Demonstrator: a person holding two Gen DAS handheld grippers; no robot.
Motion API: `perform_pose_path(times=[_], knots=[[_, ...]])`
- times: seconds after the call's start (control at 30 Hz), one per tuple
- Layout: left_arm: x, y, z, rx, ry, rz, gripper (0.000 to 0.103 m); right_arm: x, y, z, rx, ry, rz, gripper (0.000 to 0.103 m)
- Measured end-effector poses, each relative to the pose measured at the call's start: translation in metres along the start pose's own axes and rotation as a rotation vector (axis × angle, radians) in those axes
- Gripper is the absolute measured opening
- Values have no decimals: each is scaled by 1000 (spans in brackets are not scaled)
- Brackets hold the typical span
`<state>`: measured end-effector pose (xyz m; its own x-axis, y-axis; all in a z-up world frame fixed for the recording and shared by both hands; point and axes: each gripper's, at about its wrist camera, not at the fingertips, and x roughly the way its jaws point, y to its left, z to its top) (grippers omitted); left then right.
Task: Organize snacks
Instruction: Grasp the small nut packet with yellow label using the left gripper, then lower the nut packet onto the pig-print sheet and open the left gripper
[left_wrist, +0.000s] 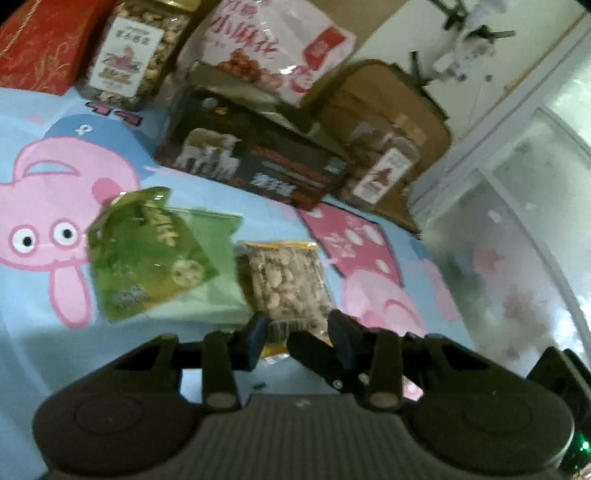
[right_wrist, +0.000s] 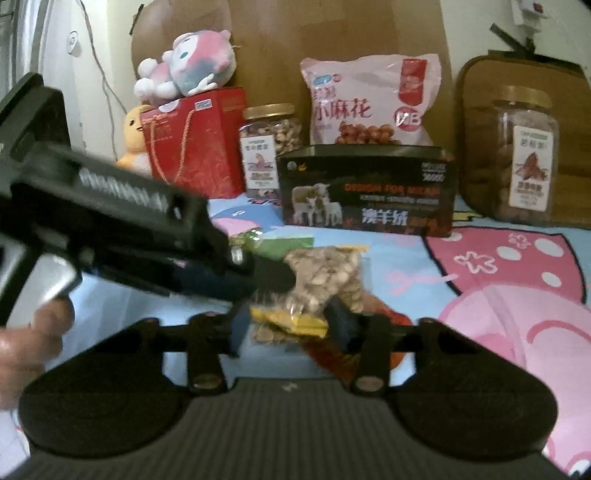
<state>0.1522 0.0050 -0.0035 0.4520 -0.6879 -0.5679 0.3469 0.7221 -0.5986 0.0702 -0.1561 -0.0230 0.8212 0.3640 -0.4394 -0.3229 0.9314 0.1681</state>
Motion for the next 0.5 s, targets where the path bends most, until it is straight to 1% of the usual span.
perform_pose_path(times=[0.07, 0.1, 0.17, 0.23, 0.27, 0.33, 0.4, 0.5], knots=[[-3, -9, -3, 13, 0, -31, 36, -14, 2, 0, -13, -22, -11, 38], [-3, -13, -5, 20, 3, -43, 36, -21, 4, -1, -31, -37, -29, 37], [-2, -28, -10, 59, 8, -77, 36, -36, 9, -3, -68, -66, -75, 37], [4, -44, -15, 114, 18, -120, 36, -51, 12, -7, -96, -96, -138, 37], [8, -50, -17, 132, 34, -143, 36, -61, 11, -9, -101, -109, -175, 37], [23, -61, -23, 161, 92, -177, 36, -75, 8, -15, -91, -115, -238, 37], [39, -72, -29, 189, 157, -193, 36, -88, 0, -23, -48, -101, -292, 37], [59, -86, -44, 241, 228, -203, 36, -101, -10, -40, 25, -81, -360, 38]])
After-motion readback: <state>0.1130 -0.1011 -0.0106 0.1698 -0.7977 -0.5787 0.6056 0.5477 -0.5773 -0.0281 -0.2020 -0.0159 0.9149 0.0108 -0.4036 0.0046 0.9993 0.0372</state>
